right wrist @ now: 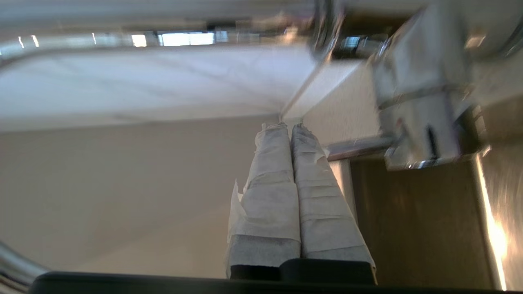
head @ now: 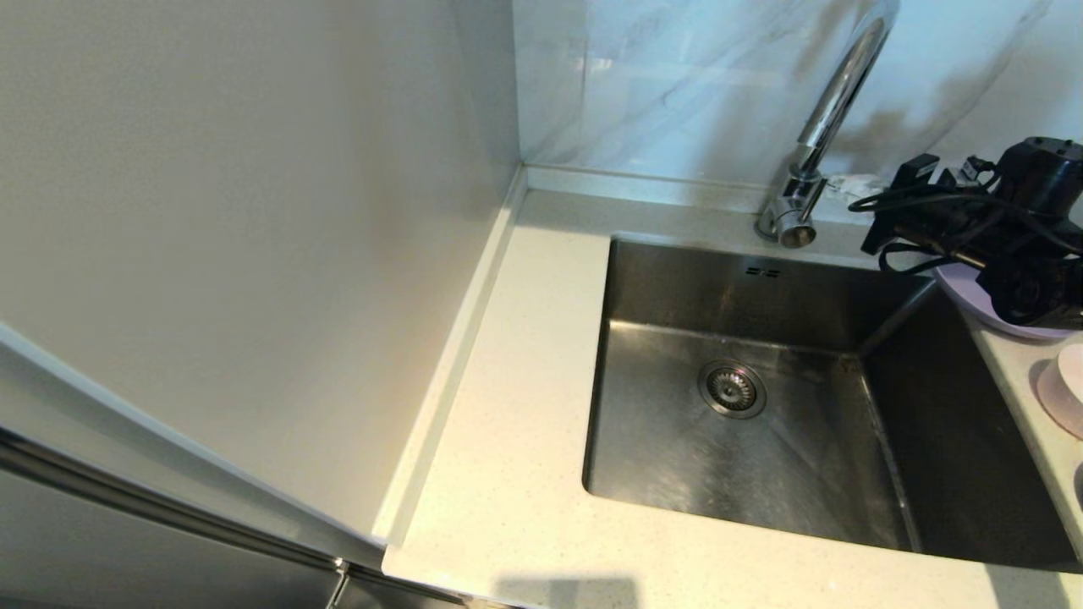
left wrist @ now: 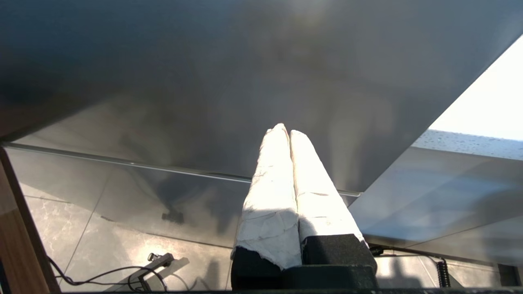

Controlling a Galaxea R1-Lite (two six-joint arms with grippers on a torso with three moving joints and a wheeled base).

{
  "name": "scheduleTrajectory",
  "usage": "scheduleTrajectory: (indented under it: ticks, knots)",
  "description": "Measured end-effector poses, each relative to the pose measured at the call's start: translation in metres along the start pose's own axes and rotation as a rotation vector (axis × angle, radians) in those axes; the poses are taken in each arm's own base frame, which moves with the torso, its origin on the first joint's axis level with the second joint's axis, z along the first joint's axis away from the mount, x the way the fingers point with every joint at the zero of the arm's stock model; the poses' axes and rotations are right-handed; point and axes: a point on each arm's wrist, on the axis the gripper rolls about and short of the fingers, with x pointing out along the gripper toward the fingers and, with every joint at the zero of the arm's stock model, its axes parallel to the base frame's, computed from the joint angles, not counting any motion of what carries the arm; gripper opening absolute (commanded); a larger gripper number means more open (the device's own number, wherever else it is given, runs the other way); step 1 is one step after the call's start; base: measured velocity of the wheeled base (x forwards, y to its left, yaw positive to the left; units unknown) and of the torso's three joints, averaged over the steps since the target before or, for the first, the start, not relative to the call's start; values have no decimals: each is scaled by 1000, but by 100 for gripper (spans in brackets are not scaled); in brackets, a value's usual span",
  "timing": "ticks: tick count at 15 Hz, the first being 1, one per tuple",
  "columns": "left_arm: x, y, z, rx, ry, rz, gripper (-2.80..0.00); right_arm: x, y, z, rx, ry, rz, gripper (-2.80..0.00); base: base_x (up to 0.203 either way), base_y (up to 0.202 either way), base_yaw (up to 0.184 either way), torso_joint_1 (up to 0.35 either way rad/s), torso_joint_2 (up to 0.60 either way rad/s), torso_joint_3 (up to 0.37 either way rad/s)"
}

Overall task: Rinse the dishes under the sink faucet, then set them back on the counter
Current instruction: Turn on the faucet

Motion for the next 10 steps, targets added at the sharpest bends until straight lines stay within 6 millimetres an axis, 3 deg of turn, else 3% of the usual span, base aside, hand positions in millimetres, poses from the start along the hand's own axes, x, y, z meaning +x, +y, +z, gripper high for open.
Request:
scheduleTrajectory:
  ticks: [10]
  knots:
    - [0,0,0,0,0,1,-280,-15,26,-13,-12,50,22,-280,0,0,0,0,0,0]
